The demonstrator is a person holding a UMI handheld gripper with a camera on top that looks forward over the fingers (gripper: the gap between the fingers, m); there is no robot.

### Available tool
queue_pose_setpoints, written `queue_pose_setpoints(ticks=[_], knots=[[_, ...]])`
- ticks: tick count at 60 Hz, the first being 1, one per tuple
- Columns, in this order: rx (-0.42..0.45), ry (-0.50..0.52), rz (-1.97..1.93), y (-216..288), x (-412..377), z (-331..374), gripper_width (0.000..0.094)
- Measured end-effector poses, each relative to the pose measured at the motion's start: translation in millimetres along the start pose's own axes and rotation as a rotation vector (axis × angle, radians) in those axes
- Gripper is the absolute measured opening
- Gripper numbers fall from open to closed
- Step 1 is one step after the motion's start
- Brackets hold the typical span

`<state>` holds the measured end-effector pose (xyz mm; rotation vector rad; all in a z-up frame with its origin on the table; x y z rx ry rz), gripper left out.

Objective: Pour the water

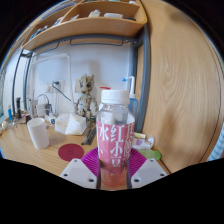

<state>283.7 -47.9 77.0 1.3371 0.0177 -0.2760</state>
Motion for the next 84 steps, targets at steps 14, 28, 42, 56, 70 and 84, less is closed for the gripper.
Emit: queue_pose_setpoints(ticks=[14, 28, 42, 56, 70, 84], knots=[[-0.050, 0.014, 0.291, 13.5, -35.8, -5.5, 0.0343], [-0.122, 0.026, 0.959, 34.0, -105.5, -16.9, 0.0329], [-0.054, -0.003, 1.597, 57.7, -153.2, -33.7, 0.0328], [-0.057, -0.099, 1.971, 80.0, -170.0, -48.3, 0.0327], [-0.055, -0.104, 2.037, 79.4, -175.4, -50.2, 0.0328], [-0.021, -0.002, 1.347, 101.0, -181.4, -25.6, 0.0328]])
Point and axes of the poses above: the point between the fingertips, and its own axes, seen from behind it with the camera up: x to the right, y up, z backward, against the way the camera looks, the point moved 6 cm from there along z, backward, against the way the camera looks, and after that the axes turned 15 degrees about -z, right-handed, at the moved point
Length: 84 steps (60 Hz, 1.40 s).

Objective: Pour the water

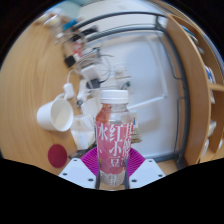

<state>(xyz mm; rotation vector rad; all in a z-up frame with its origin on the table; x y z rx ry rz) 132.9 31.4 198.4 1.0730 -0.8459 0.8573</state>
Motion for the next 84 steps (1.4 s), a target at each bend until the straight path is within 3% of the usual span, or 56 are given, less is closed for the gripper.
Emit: queue_pose_setpoints(ticks=[8, 22, 32, 43, 44, 46, 52, 62, 67, 69, 84], knots=[[0.052, 0.005, -0.434, -4.5, 13.8, 12.3, 0.0330], [0.112, 0.120, -1.120, -22.6, -13.5, 5.0, 0.0329], [0.109, 0.168, -1.261, -41.1, -45.7, -25.9, 0.0326], [0.047, 0.163, -1.326, -69.5, -84.2, -51.8, 0.0327], [0.038, 0.170, -1.332, -72.1, -87.6, -52.1, 0.0364], [0.073, 0.156, -1.345, -72.7, -85.4, -52.2, 0.0330], [0.094, 0.135, -1.316, -71.3, -87.2, -48.7, 0.0346], [0.114, 0.122, -1.259, -67.5, -89.0, -47.0, 0.0478], [0.076, 0.165, -1.269, -67.1, -96.1, -41.4, 0.0694], [0.067, 0.184, -1.274, -67.4, -99.2, -35.3, 0.0738], [-0.023, 0.174, -1.302, -77.1, -86.6, 49.6, 0.0779]])
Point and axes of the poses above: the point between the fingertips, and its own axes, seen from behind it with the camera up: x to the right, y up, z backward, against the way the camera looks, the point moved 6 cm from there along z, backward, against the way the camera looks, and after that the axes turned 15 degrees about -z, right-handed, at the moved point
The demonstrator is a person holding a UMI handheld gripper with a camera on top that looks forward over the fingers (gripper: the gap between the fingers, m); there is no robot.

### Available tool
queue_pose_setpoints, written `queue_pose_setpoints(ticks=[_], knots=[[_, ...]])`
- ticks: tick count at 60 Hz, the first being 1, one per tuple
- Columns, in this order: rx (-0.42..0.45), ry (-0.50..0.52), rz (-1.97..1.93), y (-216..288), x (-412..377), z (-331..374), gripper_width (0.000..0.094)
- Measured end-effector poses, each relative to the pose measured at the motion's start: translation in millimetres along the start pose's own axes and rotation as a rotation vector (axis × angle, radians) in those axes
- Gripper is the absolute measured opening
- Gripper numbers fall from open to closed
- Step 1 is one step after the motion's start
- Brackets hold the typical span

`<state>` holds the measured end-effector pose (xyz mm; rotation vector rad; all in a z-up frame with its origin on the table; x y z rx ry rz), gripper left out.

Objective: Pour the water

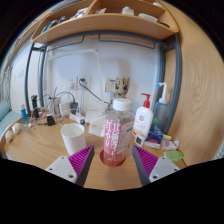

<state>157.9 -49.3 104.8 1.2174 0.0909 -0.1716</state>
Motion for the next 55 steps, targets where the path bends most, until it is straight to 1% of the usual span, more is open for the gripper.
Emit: queue_pose_setpoints(ticks=[7, 18, 23, 37, 48, 55], knots=[[-0.007, -0.049, -0.015, 16.1, -4.2, 46.7, 0.0790], [0.057, -0.097, 0.028, 63.6, -26.8, 104.7, 0.0796], [0.088, -0.097, 0.006, 81.1, -38.6, 122.1, 0.0798], [0.143, -0.131, -0.027, 116.4, -56.9, 153.4, 0.0799], [0.156, -0.130, -0.070, 123.6, -72.0, 161.9, 0.0798], [0.164, -0.161, -0.079, 124.5, -70.9, 162.2, 0.0793]])
Point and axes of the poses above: the point between the fingertips, and its own axes, seen from behind it with the camera up: x to the right, y up, z backward, against the way the camera looks, the point moved 6 cm from there along z, backward, against the way the camera looks, and after that the axes turned 15 degrees about -z, right-handed, at the moved point
